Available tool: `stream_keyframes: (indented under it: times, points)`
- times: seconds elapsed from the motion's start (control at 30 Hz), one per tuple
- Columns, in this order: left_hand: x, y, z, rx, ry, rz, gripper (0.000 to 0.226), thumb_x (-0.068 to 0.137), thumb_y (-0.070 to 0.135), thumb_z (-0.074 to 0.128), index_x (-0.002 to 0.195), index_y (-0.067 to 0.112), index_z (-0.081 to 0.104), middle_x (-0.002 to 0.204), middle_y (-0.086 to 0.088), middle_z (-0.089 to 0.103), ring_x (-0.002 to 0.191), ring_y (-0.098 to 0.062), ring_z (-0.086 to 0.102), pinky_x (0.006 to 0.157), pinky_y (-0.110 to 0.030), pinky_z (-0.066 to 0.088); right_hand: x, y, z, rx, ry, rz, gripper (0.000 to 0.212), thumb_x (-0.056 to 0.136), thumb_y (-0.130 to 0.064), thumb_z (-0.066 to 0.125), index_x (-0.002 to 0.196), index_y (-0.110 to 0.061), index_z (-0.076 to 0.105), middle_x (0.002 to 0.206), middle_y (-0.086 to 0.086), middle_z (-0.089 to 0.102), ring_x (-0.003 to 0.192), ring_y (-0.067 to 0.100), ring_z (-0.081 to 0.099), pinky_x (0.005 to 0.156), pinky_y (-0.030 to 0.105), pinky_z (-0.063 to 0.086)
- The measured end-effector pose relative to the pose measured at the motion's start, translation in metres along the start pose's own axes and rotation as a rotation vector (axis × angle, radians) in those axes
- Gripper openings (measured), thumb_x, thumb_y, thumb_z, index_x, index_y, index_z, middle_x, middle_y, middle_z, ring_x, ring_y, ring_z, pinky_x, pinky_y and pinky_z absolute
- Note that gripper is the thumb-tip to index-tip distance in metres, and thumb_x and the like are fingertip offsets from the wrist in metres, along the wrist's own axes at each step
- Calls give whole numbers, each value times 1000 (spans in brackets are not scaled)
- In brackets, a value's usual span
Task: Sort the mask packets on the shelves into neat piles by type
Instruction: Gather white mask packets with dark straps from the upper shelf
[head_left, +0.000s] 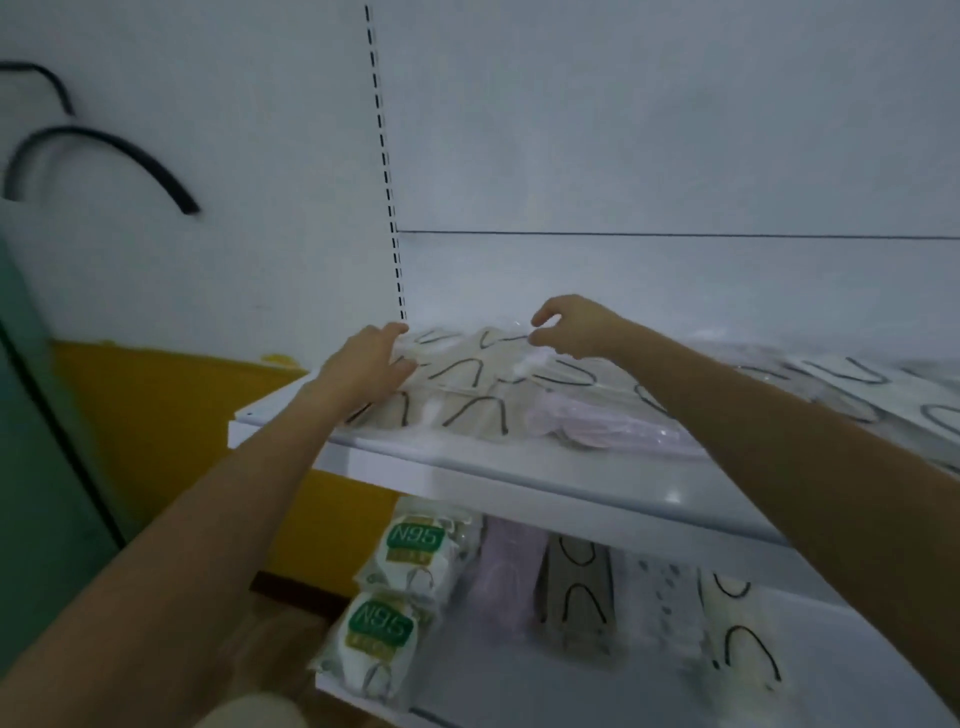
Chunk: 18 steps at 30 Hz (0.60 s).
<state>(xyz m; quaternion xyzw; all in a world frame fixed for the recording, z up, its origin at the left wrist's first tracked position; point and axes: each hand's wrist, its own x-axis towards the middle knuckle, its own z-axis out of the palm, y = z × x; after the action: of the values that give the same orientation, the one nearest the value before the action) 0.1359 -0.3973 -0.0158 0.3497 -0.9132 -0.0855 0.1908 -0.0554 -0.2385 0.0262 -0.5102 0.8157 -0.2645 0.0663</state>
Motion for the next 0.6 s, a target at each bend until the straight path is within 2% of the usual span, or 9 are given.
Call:
stream_keyframes:
  times: [0.07, 0.13, 0.2, 0.27, 0.3, 0.37, 0.47, 0.53, 0.6]
  points:
    - [5, -6, 7, 40, -89, -109, 64, 91, 44, 52, 143, 14, 30, 142, -17, 40, 128, -34, 41, 103, -39, 36, 22, -8, 18, -17, -43, 51, 51, 90, -36, 57, 128, -4, 47, 130, 15, 50, 103, 26, 53, 80, 33, 45]
    - [6, -8, 13, 35, -116, -130, 69, 88, 50, 53, 143, 14, 32, 144, -13, 41, 130, -31, 40, 106, -38, 35, 38, -13, 39, -73, -72, 112, 65, 87, -50, 56, 129, -3, 45, 132, 14, 50, 114, 29, 52, 88, 36, 44]
    - [7, -10, 13, -2, -102, -117, 70, 86, 53, 54, 142, 16, 33, 141, -11, 45, 128, -29, 43, 105, -38, 36, 47, -17, 55, -131, -52, 144, 62, 81, -54, 61, 122, -7, 50, 127, 10, 55, 111, 26, 54, 86, 32, 43]
    - [10, -14, 9, -34, -112, -105, 70, 85, 53, 56, 141, 16, 34, 137, -10, 49, 123, -28, 48, 99, -33, 39, 54, -20, 60, -111, -37, 159, 48, 78, -44, 68, 108, -10, 54, 113, 7, 60, 90, 23, 54, 73, 27, 41]
    - [12, -16, 6, -49, -126, -104, 69, 85, 52, 57, 140, 16, 36, 134, -10, 52, 120, -26, 50, 94, -30, 39, 57, -22, 60, -68, -51, 172, 48, 77, -38, 72, 109, -8, 52, 109, 8, 59, 86, 22, 52, 70, 27, 40]
    - [19, -23, 2, -89, -140, -107, 64, 85, 50, 59, 136, 17, 41, 127, -9, 56, 113, -24, 53, 86, -27, 39, 64, -21, 58, -25, -66, 173, 59, 75, -25, 76, 120, -1, 46, 116, 14, 54, 96, 26, 52, 72, 30, 42]
    - [38, -37, -2, -102, -78, -84, 48, 88, 37, 60, 129, 14, 49, 121, -9, 59, 108, -24, 55, 83, -25, 38, 72, -13, 52, -47, 29, 146, 57, 84, -8, 61, 136, -4, 38, 136, 18, 43, 123, 31, 43, 92, 31, 41]
    - [55, -47, -3, -85, -58, -67, 42, 90, 28, 59, 128, 11, 50, 124, -12, 57, 110, -25, 54, 87, -26, 38, 74, -5, 46, 11, 135, 122, 47, 88, -3, 48, 135, -8, 43, 140, 16, 41, 127, 29, 40, 98, 29, 36]
    - [71, -55, -4, -41, -84, -55, 41, 93, 23, 55, 130, 9, 48, 131, -14, 53, 117, -26, 51, 94, -28, 36, 75, -1, 40, 91, 249, 119, 40, 89, 0, 44, 127, -10, 52, 138, 13, 43, 124, 28, 42, 96, 26, 35]
